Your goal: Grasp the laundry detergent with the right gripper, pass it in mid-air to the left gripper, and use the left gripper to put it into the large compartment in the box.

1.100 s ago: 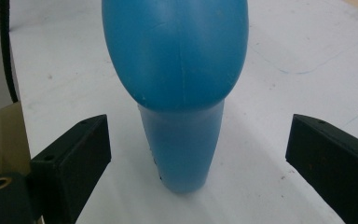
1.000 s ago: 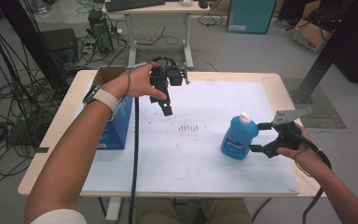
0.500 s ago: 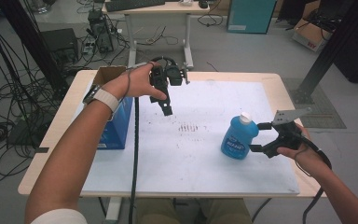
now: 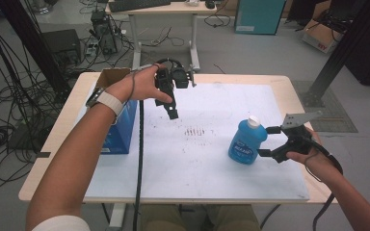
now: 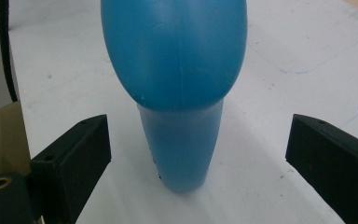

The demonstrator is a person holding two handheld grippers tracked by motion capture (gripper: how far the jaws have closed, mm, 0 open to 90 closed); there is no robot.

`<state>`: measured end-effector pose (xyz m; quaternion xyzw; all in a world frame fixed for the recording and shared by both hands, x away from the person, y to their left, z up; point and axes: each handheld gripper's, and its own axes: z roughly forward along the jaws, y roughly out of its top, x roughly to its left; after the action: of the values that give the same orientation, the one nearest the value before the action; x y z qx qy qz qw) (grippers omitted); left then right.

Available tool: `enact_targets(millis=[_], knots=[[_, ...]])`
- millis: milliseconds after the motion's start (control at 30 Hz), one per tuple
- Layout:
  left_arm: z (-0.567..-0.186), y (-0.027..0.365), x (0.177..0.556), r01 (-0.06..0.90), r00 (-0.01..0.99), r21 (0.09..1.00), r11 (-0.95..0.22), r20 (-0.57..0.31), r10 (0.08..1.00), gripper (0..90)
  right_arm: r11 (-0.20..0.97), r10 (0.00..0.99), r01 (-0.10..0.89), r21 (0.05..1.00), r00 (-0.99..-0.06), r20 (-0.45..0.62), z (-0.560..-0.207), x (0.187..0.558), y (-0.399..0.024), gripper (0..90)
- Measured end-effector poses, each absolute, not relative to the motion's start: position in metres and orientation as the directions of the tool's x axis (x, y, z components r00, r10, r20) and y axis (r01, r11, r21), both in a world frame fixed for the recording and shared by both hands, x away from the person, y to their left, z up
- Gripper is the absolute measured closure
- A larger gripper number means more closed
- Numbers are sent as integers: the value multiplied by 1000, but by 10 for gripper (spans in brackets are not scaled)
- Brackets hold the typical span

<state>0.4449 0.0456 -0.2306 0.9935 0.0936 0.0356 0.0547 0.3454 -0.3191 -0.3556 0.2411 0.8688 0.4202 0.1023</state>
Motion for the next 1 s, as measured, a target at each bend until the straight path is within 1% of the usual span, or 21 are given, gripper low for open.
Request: enact_targets(millis=[733, 967, 1000], knots=[[-231, 46, 446, 180, 981, 108, -978, 55, 187, 92, 533, 503, 331, 778, -864, 23, -357, 346, -319, 64], [-232, 46, 446, 179, 980, 107, -978, 69, 187, 94, 530, 502, 329, 781, -865, 24, -357, 346, -319, 64], [-231, 45, 446, 177, 981, 97, -979, 61, 183, 94, 526, 506, 334, 782, -862, 27, -357, 345, -318, 64]])
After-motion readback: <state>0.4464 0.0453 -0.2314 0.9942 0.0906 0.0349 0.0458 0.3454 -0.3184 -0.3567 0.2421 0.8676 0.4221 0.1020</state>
